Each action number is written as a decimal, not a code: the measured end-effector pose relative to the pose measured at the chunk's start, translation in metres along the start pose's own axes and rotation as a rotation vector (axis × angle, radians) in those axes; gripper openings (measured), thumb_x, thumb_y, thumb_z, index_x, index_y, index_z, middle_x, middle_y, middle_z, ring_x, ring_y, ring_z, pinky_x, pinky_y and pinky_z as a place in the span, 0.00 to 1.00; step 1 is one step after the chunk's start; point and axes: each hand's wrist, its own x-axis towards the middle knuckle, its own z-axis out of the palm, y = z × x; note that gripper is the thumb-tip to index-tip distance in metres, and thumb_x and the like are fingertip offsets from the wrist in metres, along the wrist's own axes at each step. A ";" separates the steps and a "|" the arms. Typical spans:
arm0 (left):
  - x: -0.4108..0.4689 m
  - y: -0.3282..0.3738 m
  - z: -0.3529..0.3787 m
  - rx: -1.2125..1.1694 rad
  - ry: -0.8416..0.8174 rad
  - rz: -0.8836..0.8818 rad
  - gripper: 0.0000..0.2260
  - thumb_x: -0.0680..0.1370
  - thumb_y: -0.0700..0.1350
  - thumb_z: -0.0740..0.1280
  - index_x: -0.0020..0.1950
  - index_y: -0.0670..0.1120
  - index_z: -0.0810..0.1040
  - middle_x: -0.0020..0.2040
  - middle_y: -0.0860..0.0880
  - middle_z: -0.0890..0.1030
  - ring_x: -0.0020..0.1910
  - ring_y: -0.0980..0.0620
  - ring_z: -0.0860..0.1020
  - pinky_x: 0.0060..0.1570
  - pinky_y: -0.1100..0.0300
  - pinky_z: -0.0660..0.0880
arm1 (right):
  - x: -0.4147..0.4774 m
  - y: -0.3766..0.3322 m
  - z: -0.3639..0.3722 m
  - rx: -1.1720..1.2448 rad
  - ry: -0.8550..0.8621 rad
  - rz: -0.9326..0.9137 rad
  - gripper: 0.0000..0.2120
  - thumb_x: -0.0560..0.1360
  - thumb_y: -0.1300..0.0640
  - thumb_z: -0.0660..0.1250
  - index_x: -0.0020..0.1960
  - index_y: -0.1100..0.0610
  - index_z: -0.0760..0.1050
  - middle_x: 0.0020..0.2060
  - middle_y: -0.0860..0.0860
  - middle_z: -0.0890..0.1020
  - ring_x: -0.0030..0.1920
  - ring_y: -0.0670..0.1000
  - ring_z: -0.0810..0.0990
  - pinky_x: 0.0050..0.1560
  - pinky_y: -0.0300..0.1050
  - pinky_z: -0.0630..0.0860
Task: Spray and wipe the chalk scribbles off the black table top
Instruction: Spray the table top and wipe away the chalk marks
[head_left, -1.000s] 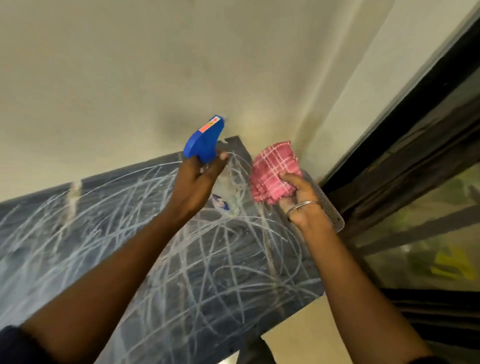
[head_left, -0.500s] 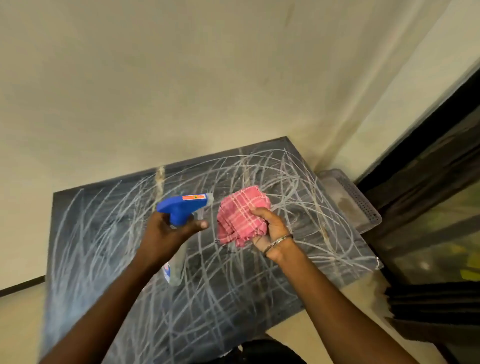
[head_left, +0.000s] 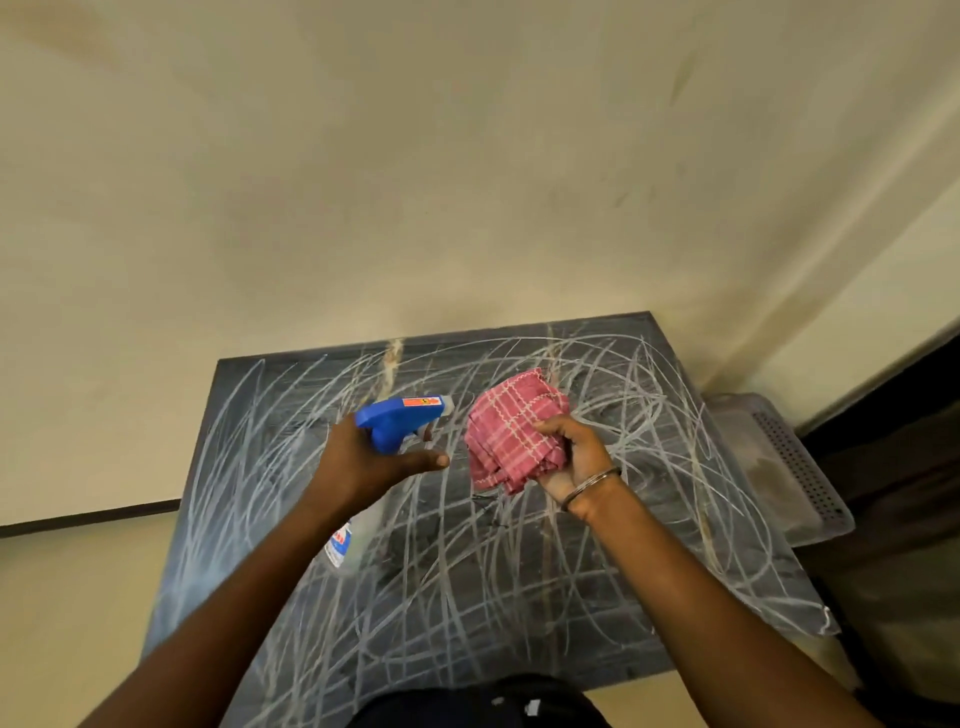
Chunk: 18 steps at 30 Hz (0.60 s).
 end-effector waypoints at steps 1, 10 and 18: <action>0.000 0.001 0.001 0.049 0.029 -0.002 0.16 0.63 0.50 0.82 0.46 0.51 0.81 0.39 0.56 0.82 0.36 0.61 0.78 0.34 0.74 0.70 | 0.002 0.000 -0.001 -0.009 -0.003 0.004 0.24 0.60 0.64 0.68 0.57 0.62 0.75 0.49 0.59 0.81 0.50 0.60 0.80 0.48 0.55 0.79; -0.009 0.005 0.018 0.108 0.273 -0.025 0.11 0.70 0.45 0.79 0.38 0.51 0.77 0.31 0.49 0.77 0.27 0.57 0.72 0.29 0.72 0.69 | 0.009 -0.007 0.000 -0.051 -0.019 0.021 0.28 0.61 0.65 0.67 0.61 0.62 0.74 0.51 0.60 0.81 0.53 0.62 0.79 0.50 0.57 0.78; -0.032 -0.004 0.027 0.083 0.304 -0.083 0.11 0.71 0.41 0.77 0.37 0.50 0.76 0.28 0.55 0.77 0.30 0.58 0.75 0.30 0.72 0.71 | 0.012 -0.013 -0.005 -0.057 -0.047 0.020 0.26 0.61 0.65 0.68 0.59 0.60 0.75 0.50 0.59 0.81 0.54 0.61 0.79 0.54 0.59 0.78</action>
